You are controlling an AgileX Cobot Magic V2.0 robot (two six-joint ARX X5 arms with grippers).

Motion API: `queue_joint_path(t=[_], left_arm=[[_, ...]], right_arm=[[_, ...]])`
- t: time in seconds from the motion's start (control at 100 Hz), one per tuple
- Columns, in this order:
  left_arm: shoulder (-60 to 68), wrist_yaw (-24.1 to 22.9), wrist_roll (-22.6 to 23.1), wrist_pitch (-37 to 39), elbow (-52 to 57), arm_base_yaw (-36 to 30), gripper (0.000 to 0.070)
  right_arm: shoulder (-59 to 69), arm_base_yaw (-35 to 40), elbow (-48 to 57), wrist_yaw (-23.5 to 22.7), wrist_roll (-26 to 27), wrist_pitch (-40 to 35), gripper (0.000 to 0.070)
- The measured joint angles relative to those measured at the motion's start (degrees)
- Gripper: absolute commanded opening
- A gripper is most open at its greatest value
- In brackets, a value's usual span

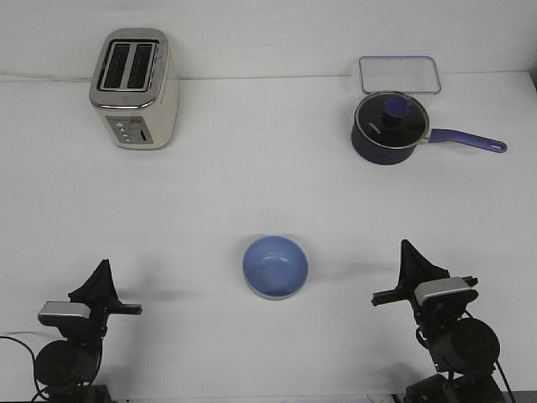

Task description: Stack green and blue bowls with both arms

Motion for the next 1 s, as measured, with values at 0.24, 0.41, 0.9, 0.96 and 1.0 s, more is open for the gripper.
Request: queue_joint_path(t=[0.24, 0.41, 0.9, 0.96, 1.0], left_arm=[[0.0, 0.0, 0.0, 0.0, 0.0, 0.0, 0.0015], [0.0, 0.0, 0.0, 0.0, 0.0, 0.0, 0.0015], [0.0, 0.0, 0.0, 0.0, 0.0, 0.0, 0.0015], [0.0, 0.0, 0.0, 0.0, 0.0, 0.0, 0.0015], [0.0, 0.0, 0.0, 0.0, 0.0, 0.0, 0.0015]], right_arm=[[-9.4, -10.3, -9.3, -5.3, -10.9, 0.0, 0.0000], [-14.0, -14.5, -16.7, -6.7, -17.6, -0.6, 0.0000], [-14.1, -15.6, -20.7, -7.8, -20.8, 3.9, 0.0000], [-14.1, -15.6, -20.7, -7.8, -20.8, 4.0, 0.0000], [-14.1, -15.6, -20.7, -7.8, -20.8, 4.0, 0.0000]])
